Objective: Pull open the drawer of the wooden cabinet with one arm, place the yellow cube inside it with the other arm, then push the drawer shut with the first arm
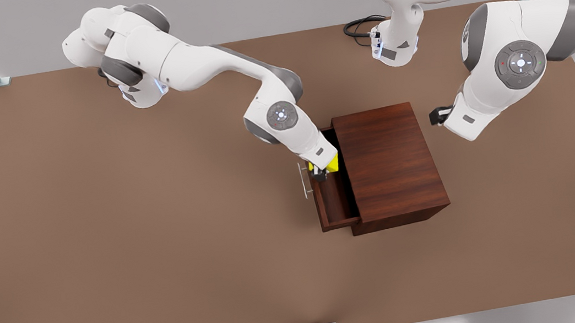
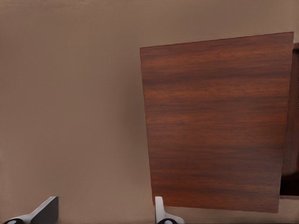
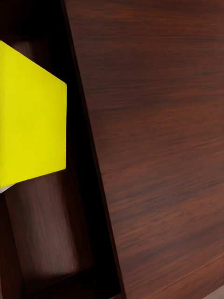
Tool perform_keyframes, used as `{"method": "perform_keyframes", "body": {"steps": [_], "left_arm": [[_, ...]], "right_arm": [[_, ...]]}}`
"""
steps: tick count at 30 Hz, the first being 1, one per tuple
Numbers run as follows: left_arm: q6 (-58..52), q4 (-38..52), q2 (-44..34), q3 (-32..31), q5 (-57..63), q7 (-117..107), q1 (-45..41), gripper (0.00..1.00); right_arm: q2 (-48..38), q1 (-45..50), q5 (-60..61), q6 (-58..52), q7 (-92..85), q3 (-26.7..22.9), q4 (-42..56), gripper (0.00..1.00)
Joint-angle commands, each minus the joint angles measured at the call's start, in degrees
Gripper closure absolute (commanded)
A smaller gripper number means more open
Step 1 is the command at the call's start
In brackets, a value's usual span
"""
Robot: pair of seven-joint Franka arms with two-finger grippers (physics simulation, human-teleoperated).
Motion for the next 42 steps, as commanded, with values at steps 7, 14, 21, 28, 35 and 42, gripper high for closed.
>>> {"method": "perform_keyframes", "body": {"steps": [7, 14, 21, 28, 35, 42], "left_arm": [[0.21, 0.02, 0.02, -0.01, 0.21, 20.33, 0.00, 0.00], [1.26, -0.42, -0.07, -0.01, -0.40, 14.54, -0.26, 0.00], [2.50, -0.59, 5.29, -0.98, -6.82, -28.61, -8.08, 0.79], [26.84, 10.04, 22.78, -2.65, -8.22, -119.67, -28.91, 0.79], [40.91, 11.54, 31.92, -2.21, -3.83, -160.02, -32.60, 0.79], [48.81, 4.77, 32.63, -1.94, -3.92, -170.40, -31.81, 0.79]], "right_arm": [[1.79, 1.25, -1.20, 4.95, 0.11, 0.04, -0.80, 0.00], [1.35, 0.55, -1.47, 5.31, -0.42, 0.04, -0.71, 0.00], [-14.91, -10.17, 6.71, -33.62, -0.25, 3.82, 0.25, 0.00], [-24.31, -18.44, -0.32, -66.58, 20.66, -32.57, 1.22, 0.00], [-36.09, -24.15, -0.41, -65.27, 43.26, -24.13, -5.55, 0.00], [-37.50, -25.20, 0.11, -62.90, 42.91, -23.43, -8.36, 0.00]]}}
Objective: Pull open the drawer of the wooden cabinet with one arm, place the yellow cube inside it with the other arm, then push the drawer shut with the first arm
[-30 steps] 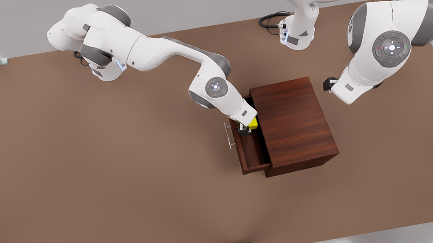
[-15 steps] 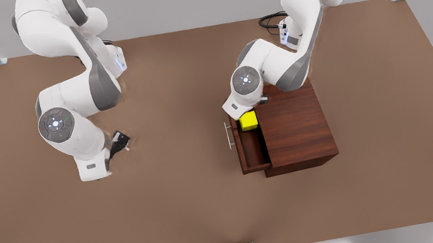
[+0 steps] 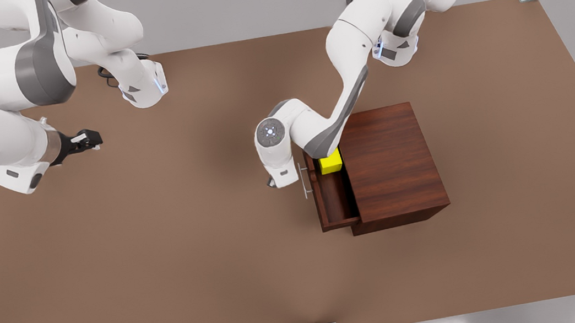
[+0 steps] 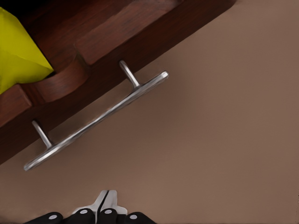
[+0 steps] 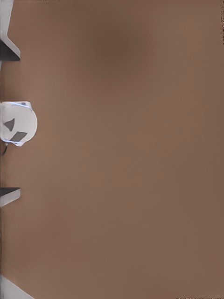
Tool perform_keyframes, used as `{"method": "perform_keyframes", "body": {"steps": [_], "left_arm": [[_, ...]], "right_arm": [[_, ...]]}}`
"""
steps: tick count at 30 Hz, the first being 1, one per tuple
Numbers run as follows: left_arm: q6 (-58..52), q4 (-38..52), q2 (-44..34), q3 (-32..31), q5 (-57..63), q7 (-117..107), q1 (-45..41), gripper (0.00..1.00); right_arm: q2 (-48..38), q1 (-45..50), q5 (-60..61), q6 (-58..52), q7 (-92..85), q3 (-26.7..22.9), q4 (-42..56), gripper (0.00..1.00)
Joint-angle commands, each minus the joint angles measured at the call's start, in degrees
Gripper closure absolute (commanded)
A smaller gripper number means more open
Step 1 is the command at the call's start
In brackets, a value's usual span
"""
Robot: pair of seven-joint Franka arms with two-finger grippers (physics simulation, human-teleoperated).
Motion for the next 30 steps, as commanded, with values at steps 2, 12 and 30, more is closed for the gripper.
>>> {"method": "perform_keyframes", "body": {"steps": [2, 12, 30], "left_arm": [[8.73, -3.27, -0.06, 0.01, 1.12, -70.54, 0.55, 0.79], [4.25, -7.14, -0.85, -0.51, 1.12, -51.56, 1.95, 0.79], [0.21, -8.63, -3.40, -5.70, 1.29, -39.16, 12.15, 0.79]], "right_arm": [[0.13, 0.00, 0.54, -0.74, 18.52, 0.00, -0.02, 0.00], [-0.04, 0.00, 0.89, 0.05, 17.55, 0.09, -0.46, 0.00], [0.40, 0.26, 0.98, -0.13, 16.50, 1.23, -0.54, 0.00]]}}
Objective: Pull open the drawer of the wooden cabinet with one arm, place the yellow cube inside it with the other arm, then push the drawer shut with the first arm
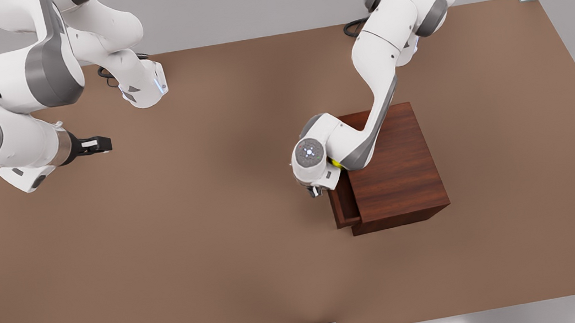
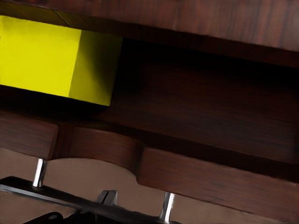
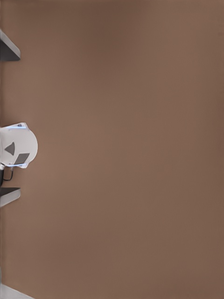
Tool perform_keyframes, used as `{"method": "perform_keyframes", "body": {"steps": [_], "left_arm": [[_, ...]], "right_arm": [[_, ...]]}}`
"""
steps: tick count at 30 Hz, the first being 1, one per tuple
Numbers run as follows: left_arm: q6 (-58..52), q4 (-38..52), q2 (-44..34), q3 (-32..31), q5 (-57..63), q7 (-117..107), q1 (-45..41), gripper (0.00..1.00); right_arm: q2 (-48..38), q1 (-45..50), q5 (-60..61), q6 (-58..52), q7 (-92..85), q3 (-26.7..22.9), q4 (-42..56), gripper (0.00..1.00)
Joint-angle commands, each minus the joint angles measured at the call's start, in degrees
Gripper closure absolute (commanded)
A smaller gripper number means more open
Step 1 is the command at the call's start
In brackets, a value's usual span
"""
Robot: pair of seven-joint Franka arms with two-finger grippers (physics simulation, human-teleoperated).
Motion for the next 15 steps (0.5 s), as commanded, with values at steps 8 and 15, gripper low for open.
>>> {"method": "perform_keyframes", "body": {"steps": [8, 15], "left_arm": [[-3.03, -2.08, -2.24, -0.72, 0.39, 0.63, 4.01, 0.79], [-5.41, -2.60, -2.76, -0.98, 1.01, 0.63, 5.15, 0.79]], "right_arm": [[0.03, 0.05, 0.02, 0.00, 2.87, 0.32, 0.01, 0.00], [0.03, 0.05, 0.02, -0.18, 2.87, 0.32, 0.10, 0.00]]}}
